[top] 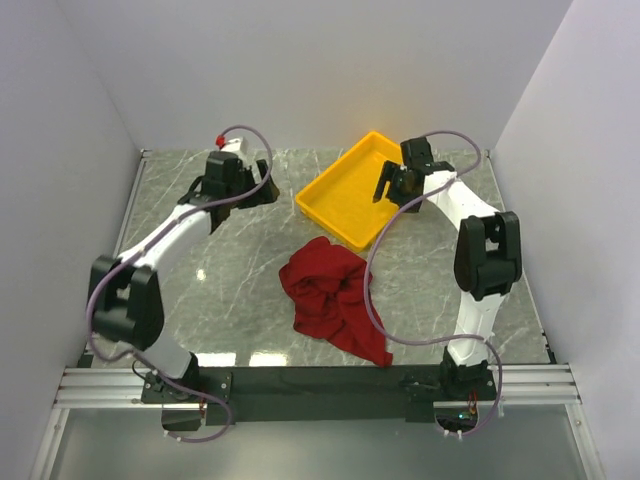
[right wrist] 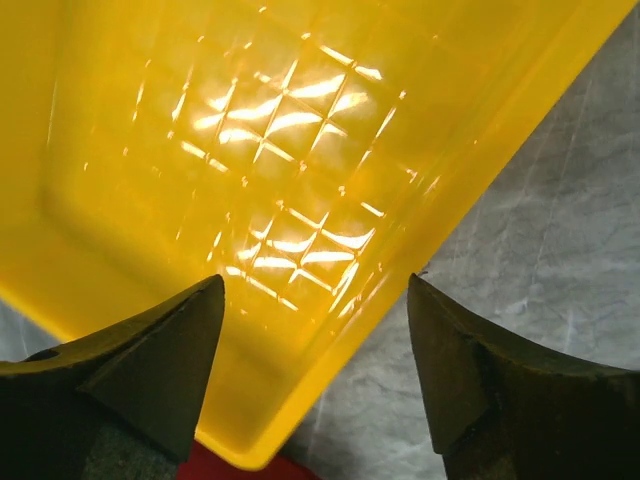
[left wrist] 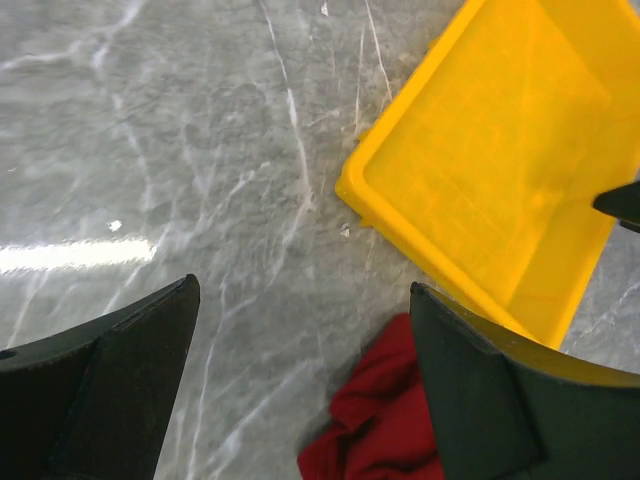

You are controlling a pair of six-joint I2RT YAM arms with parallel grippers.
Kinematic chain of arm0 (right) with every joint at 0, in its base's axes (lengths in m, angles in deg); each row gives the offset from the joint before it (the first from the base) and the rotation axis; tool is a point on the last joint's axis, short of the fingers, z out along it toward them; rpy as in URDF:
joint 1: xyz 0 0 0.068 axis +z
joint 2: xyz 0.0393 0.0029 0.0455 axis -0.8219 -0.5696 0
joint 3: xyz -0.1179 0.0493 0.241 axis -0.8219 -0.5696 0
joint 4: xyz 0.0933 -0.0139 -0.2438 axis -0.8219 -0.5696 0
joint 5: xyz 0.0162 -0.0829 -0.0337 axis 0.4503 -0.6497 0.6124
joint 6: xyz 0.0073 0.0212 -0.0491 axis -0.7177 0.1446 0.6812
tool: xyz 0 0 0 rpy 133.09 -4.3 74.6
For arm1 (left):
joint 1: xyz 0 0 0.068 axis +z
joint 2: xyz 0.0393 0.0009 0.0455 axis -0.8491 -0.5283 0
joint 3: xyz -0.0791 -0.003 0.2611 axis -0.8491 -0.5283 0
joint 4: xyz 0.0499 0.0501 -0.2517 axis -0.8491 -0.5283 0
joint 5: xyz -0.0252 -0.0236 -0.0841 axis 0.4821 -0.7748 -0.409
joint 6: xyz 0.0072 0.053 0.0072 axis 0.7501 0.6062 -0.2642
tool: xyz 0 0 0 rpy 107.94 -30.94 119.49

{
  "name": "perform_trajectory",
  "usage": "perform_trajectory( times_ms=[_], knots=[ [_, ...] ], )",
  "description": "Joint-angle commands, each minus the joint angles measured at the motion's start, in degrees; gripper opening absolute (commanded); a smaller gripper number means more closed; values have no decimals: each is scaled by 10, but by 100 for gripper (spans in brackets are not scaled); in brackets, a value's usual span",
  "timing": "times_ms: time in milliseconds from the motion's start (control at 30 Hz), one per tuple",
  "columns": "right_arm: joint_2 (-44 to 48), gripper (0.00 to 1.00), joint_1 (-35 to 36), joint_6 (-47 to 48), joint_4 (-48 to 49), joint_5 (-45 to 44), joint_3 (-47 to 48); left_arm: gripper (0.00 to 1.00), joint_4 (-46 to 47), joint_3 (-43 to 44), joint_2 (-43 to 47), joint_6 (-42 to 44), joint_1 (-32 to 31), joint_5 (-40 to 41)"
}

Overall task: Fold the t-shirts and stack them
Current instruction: Move the tshirt to the center of the board

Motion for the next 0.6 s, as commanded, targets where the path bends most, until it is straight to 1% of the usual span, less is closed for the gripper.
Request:
perform_trajectory(
  times_ms=[0,100,133,167,200,267,300,367,400,500,567],
  knots=[
    [-42,79,6,-54,-21,-37,42,92,24,-48,82,1,-1,35],
    [-54,72,6,-58,-12,-49,34,93,24,-80,130,-12,-1,36],
    [-54,70,6,-58,-11,-49,30,93,25,-85,140,-13,-1,51],
    [-56,68,4,-58,-11,-63,26,93,25,-90,150,-12,-1,50],
    [-56,62,3,-58,-9,-69,22,93,25,-97,164,-12,-1,52],
    [-60,56,-1,-58,0,-68,16,93,24,-101,175,-10,-1,54],
    [-66,47,-4,-58,-1,-64,19,93,24,-105,184,-10,-1,57],
    [-81,34,-7,-55,-5,-64,34,93,25,-108,192,-9,-1,57],
    [-83,24,-14,-52,-5,-66,37,93,24,-109,199,-8,-1,58],
    [-81,13,-38,-41,-5,-77,58,93,14,-106,208,-4,-1,63],
    [-70,9,-57,-22,2,-87,64,93,11,-108,214,-2,-1,66]
  ],
)
